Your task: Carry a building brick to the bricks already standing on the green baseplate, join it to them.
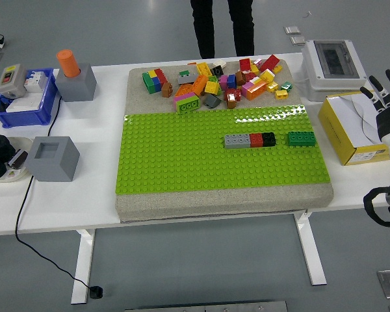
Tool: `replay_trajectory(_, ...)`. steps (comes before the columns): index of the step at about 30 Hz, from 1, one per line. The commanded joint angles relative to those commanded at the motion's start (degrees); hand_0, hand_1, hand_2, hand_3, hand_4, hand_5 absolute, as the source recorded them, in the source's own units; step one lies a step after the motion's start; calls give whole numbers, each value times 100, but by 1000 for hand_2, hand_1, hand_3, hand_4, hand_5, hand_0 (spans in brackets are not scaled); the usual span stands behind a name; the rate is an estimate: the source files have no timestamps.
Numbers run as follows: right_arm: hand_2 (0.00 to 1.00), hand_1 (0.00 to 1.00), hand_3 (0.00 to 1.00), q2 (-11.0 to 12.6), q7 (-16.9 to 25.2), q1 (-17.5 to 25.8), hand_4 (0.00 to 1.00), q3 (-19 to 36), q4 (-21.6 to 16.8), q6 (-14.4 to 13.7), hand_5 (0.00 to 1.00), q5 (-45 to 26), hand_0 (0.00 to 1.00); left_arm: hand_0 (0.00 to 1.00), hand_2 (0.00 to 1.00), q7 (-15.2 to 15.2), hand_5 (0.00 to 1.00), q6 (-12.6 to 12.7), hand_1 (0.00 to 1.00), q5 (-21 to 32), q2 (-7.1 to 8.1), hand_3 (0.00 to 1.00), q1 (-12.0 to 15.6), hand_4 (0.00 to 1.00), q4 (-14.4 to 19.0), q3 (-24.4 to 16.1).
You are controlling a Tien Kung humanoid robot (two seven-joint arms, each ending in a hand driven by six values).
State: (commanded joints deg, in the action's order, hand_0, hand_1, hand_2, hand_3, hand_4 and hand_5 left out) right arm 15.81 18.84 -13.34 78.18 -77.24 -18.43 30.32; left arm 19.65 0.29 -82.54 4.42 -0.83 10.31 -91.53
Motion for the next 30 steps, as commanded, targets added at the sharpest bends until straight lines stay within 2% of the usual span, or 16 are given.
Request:
replay_trajectory(1,841,607,997,37,-24,-16,888,-10,13,-138,266,241,416,781,722,0,862,0,775,-3,-1,461,1,998,0,-4)
replay_trajectory(6,841,607,997,270,-460,-97,888,-64,221,-697,266,1219,416,781,722,3,862,-3,775,-15,-2,461,1,998,0,-15)
replay_trajectory(7,850,728,781,353,-616,-132,847,-76,288,-728,181,1452,596,782,722,3,858,-2,775,-15,-1,461,0,998,0,-16)
replay_trajectory(8,850,728,781,416,-749,-163,847,-91,333,-691,181,1651,596,782,722,3,858,-2,775,-16,0,461,-1,998,0,-17)
replay_trajectory(12,850,728,781,676,-1345,-363,847,-250,502,-294,181,2492,596,782,722,2,858,0,775,-15,7,461,-8,998,0,-20)
replay_trajectory(13,925,859,688,748,-1547,-448,851,-357,529,-141,159,2767,740,782,723,2,858,-1,775,-21,11,460,-11,998,0,-24)
replay_trajectory(18,925,859,688,968,-2267,-896,851,-908,650,458,159,3822,740,782,723,1,858,-5,775,-53,28,460,-20,998,0,-44)
replay_trajectory(19,956,902,681,999,-2397,-995,854,-1032,691,574,152,4020,771,782,723,1,857,-8,775,-75,33,459,-23,998,0,-58)
replay_trajectory(24,956,902,681,1116,-3079,-1464,854,-1741,803,1208,152,5109,771,782,723,-4,857,-18,775,-156,55,459,-40,998,0,-104)
replay_trajectory(25,998,960,740,1126,-3195,-1521,851,-1865,804,1318,136,5315,842,782,723,-5,856,-18,775,-156,59,457,-41,998,0,-104)
replay_trajectory(30,998,960,740,1169,-3779,-1822,851,-2513,736,1904,136,6391,842,782,723,-10,856,-19,775,-154,81,457,-54,998,0,-105)
